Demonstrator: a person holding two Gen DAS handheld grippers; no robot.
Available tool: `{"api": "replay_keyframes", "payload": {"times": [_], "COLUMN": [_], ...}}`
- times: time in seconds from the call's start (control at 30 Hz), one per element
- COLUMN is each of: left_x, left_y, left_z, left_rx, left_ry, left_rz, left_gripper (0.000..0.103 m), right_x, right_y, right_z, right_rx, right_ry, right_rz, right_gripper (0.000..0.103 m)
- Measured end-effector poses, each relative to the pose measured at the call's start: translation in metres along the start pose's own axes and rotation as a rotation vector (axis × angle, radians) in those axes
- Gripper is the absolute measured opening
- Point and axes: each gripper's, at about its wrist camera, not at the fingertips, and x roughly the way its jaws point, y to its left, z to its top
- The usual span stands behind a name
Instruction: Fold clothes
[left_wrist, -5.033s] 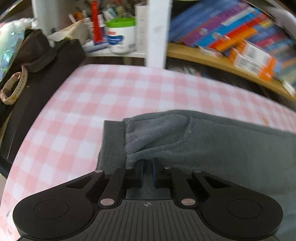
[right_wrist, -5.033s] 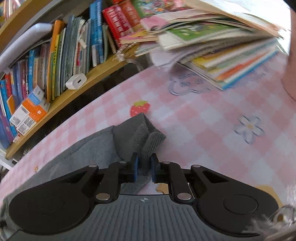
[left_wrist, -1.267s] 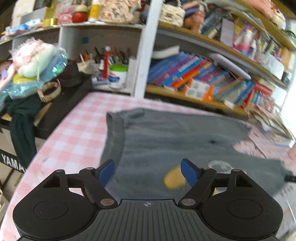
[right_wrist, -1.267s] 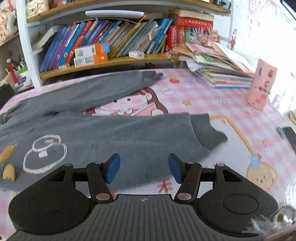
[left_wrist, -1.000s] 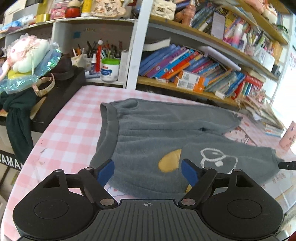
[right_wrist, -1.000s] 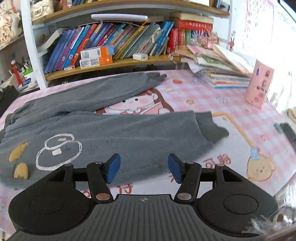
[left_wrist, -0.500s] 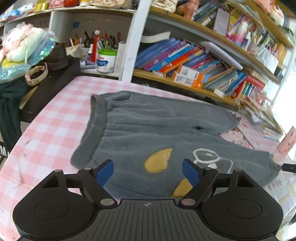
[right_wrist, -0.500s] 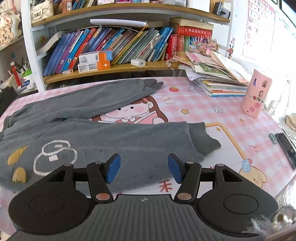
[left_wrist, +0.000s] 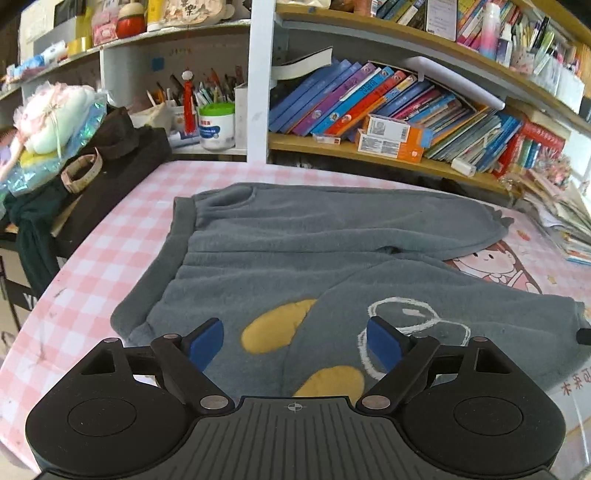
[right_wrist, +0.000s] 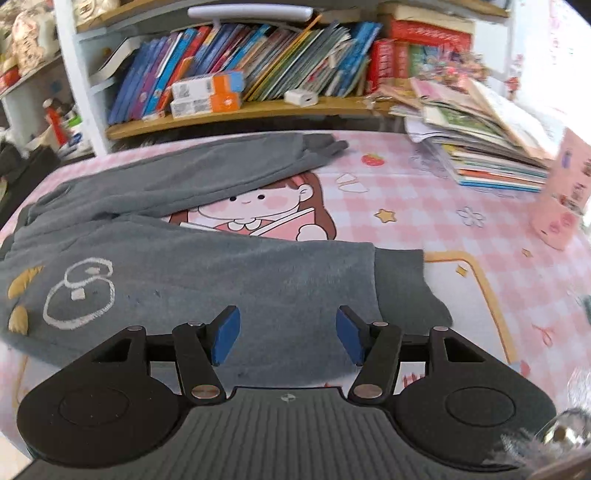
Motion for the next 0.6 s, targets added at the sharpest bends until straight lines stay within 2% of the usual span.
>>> {"api": "replay_keyframes", "payload": {"times": [0.27, 0.6], "left_x": [0.000, 0.006], "left_y": [-0.027, -0.033], "left_z": [0.017, 0.019], "left_rx": [0.008, 0.033], "left_ry": [-0.011, -0.016], "left_rz": [0.013, 0.043], "left_gripper": [0.087, 0.087], "right_x": [0.012, 0.028], "right_y": [-0.018, -0.023], "right_z": [0.008, 0.015], "right_rx": [-0.013, -0.009], "right_ry": [0.030, 0.057], "right_rz": [0.070, 0.089], "right_gripper": [0.055, 0.055]}}
